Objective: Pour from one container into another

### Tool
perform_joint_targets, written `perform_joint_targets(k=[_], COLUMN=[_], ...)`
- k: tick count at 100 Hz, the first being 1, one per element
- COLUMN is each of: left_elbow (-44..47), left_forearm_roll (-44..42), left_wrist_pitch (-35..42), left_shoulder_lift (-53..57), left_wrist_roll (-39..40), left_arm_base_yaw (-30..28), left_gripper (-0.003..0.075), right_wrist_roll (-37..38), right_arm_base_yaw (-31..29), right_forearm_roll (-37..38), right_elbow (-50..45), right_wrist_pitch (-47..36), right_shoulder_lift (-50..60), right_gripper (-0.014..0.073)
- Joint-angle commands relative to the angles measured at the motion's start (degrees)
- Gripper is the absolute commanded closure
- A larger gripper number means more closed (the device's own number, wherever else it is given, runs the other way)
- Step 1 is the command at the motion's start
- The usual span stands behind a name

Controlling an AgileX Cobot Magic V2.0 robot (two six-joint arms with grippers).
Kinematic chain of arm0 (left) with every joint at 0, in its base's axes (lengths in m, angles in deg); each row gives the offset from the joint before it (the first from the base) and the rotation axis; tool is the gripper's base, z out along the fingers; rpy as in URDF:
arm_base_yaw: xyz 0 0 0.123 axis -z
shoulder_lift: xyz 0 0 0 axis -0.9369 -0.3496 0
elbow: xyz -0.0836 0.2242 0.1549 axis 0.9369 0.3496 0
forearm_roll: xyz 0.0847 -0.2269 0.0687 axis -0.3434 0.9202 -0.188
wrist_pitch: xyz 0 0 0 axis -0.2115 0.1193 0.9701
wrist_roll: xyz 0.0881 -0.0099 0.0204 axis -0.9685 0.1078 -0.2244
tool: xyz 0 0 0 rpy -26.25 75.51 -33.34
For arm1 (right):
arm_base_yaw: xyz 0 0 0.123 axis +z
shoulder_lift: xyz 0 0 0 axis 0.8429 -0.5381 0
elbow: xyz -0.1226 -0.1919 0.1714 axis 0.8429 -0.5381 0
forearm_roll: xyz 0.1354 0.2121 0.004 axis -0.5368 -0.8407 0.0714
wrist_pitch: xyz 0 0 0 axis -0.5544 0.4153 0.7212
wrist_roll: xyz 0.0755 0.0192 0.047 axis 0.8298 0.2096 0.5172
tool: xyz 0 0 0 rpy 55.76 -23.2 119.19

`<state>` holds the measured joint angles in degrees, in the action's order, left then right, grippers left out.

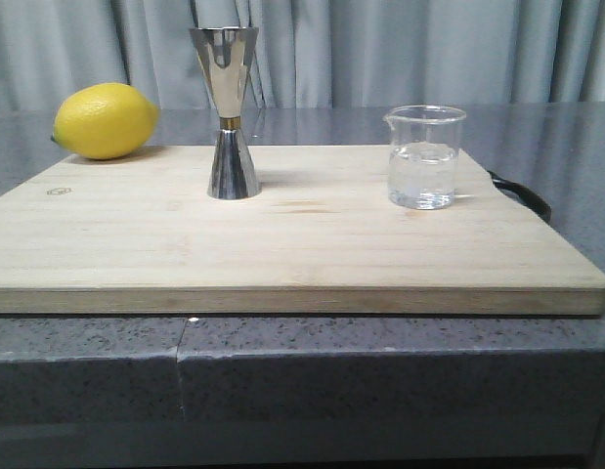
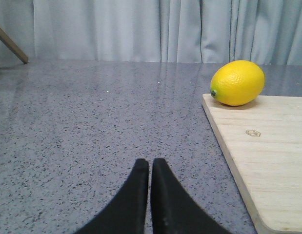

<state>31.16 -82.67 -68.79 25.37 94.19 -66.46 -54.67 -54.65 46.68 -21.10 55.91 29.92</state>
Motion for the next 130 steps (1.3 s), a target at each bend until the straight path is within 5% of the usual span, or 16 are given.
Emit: perform_joint_targets(k=[1,77,130], left_elbow=[2.12,2.12,2.12], left_forearm_roll=[0.19,0.19,0.19], left_wrist_pitch=[4.57,5.23,7.88], left_shoulder_lift=[1.48,1.48,1.48], left_wrist_roll=[-0.02,-0.02,-0.02], left_arm_base_yaw=[0.29,0.29,0.29], left_gripper=[0.074,0.074,0.074], right_wrist_roll=[-0.51,-0.51,-0.51], right_arm_base_yaw=[-0.37,-0.37,-0.37], right_forearm_roll=[0.43,0.43,0.43], right_elbow=[-1.34,-1.34,-1.23], right_wrist_pitch=[-4.3,-4.3,-13.29], right_shoulder_lift=[0.84,0.84,0.84], right_gripper=[0.065,0.065,0.065])
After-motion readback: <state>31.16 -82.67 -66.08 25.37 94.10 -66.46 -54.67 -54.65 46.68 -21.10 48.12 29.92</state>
